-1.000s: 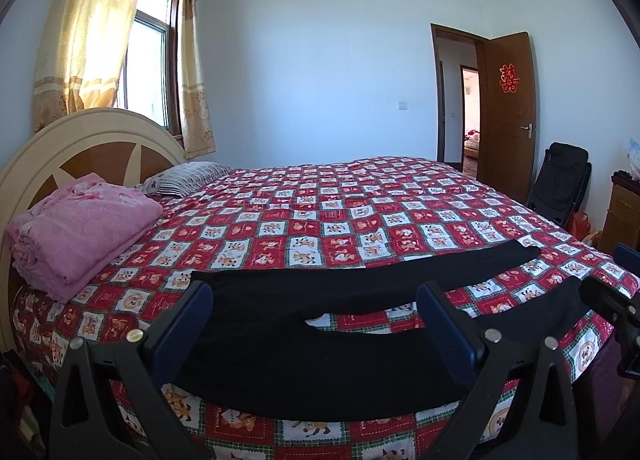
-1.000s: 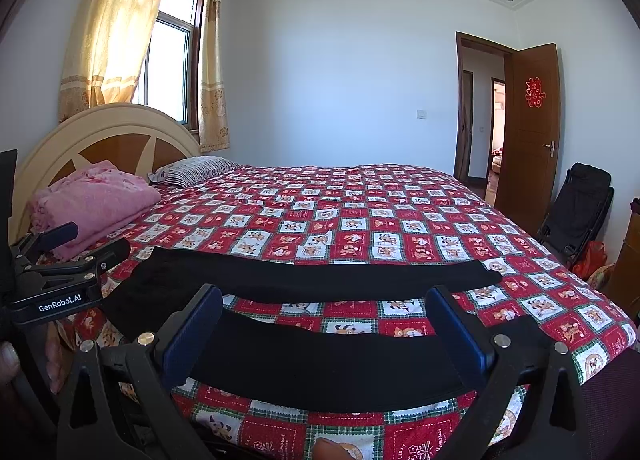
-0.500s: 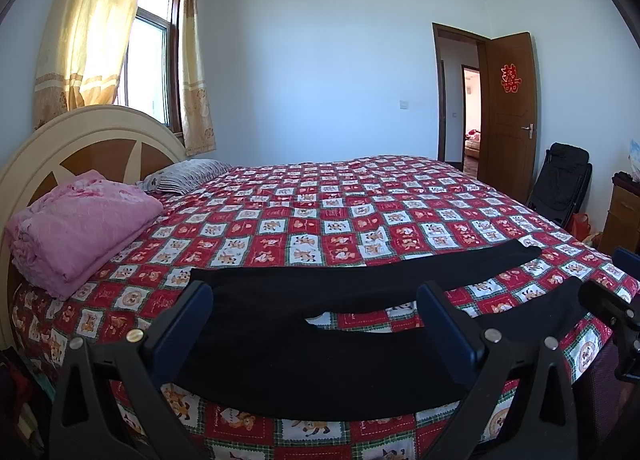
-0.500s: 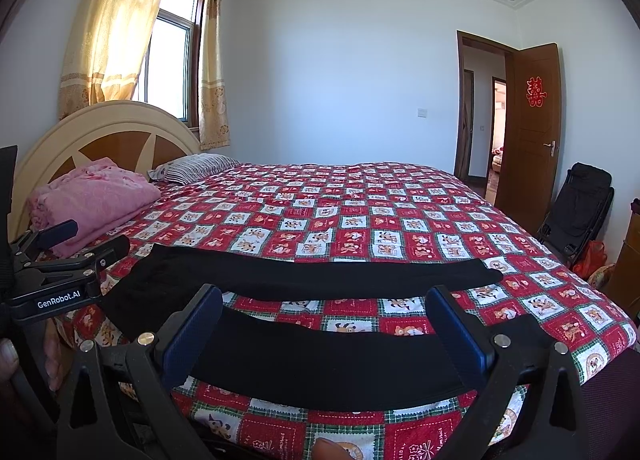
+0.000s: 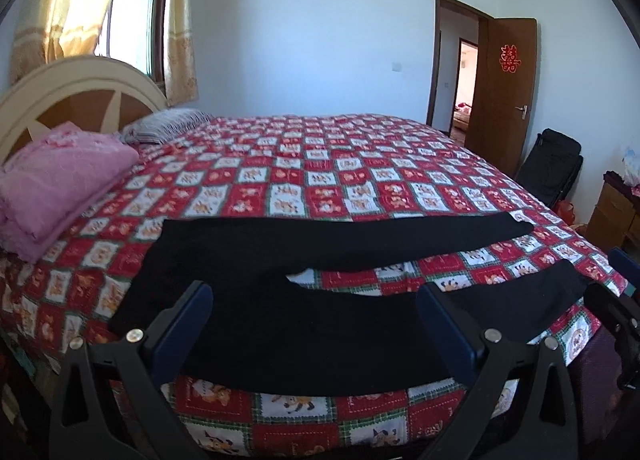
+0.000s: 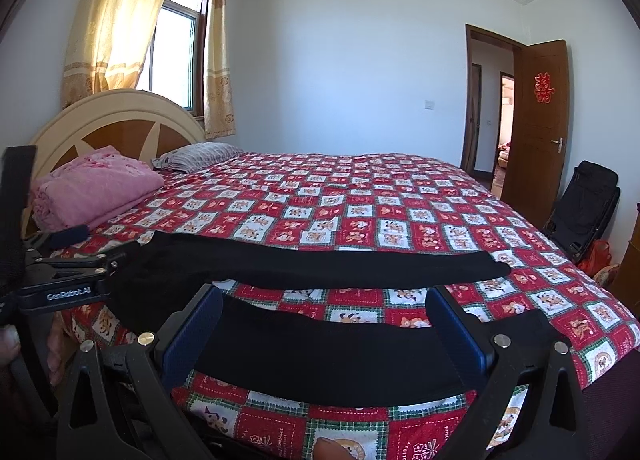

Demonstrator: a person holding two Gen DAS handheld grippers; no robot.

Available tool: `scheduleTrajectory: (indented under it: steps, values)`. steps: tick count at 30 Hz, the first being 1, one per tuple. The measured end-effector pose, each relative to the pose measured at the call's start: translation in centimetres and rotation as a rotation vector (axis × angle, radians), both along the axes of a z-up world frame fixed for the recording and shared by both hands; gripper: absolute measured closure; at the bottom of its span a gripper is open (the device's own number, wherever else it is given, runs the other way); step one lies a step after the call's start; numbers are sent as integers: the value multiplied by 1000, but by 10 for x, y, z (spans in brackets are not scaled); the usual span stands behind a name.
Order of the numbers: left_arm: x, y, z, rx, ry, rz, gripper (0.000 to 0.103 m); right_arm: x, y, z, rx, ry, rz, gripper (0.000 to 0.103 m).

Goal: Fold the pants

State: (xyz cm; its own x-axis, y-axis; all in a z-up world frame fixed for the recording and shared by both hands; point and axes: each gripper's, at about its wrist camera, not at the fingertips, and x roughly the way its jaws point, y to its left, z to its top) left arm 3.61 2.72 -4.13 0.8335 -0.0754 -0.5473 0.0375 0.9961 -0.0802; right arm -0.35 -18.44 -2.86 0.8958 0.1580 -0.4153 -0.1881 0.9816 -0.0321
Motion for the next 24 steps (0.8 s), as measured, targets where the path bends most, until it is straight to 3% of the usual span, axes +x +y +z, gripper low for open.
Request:
scheduleTrajectory:
  steps: [8,10,14,16,19,21,24]
  values:
    - [32,36,-47,-85,108,74,0,34,3,-55,-58,129,0,1]
    - [42,50,-58,-69,126,128,0,41,2,-67,-60,149,7,1]
    - [64,87,-62,15,76,242,0,51,-6,-82,-70,155,1,1]
    - [80,112,-59,-1,56,245,0,57,-14,-84,-56,161,-10,2]
    - [114,144,-57,5,58,233,0,67,-23,-83,-37,162,-29,11]
    - [140,160,-57,87,82,233,1,74,-26,-83,-45,174,-28,27]
    - [177,182,-64,118,134,195,5,83,-28,-85,-59,188,-24,30]
